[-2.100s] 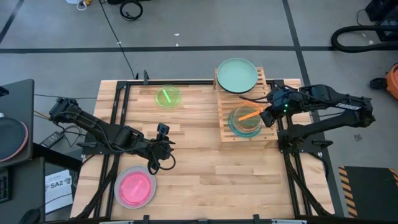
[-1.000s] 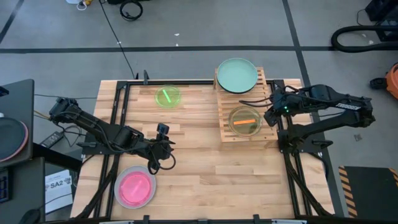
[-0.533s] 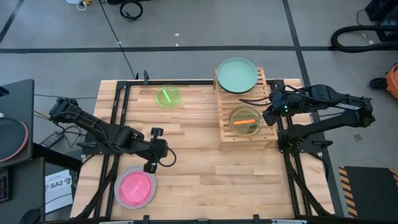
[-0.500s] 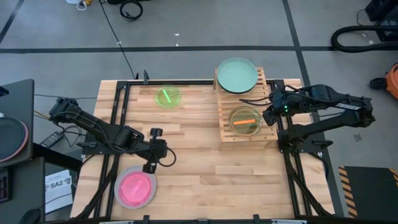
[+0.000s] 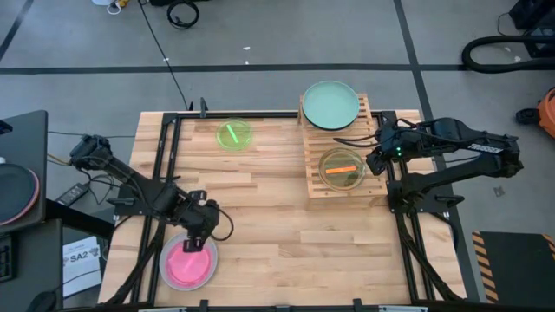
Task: Place and stack plates onto a shelf
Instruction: Stack the light pink plate on top of the light orange plate on the shelf
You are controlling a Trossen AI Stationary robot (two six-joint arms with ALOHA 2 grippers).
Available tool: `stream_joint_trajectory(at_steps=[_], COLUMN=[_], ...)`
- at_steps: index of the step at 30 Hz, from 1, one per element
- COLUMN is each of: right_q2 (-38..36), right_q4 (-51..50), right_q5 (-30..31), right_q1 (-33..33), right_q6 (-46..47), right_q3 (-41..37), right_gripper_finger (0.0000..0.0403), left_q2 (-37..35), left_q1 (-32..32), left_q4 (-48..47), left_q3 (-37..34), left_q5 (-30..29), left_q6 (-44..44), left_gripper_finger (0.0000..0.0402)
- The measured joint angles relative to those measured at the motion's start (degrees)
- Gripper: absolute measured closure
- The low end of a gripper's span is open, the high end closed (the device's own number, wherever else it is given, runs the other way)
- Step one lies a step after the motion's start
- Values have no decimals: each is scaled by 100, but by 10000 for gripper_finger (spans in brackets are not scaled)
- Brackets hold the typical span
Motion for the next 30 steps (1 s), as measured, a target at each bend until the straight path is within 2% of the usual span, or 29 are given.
stream_joint_trajectory(at_steps=[7, 14, 18, 25, 30], right_q2=[-2, -2, 25, 460, 1059], right_q4=[-1, 160, 1194, 3646, 4501], right_q5=[-7, -10, -3, -256, -340], right_q1=[0, 14, 238, 938, 1367], right_q6=[0, 0, -257, -1553, -2060], right_q3=[0, 0, 0, 2, 2], right_gripper_finger=[190, 190, 190, 190, 190], left_q2=[0, 11, 72, 270, 545], left_q1=[-773, -1414, -1664, -1888, -1990], left_q4=[-499, -553, -550, -550, -553], left_q3=[-7, -9, -11, -11, -13], left_q5=[-13, -88, -198, -360, -361], left_q6=[-1057, -1893, -2317, -2831, -2945], left_gripper_finger=[271, 271, 271, 271, 271])
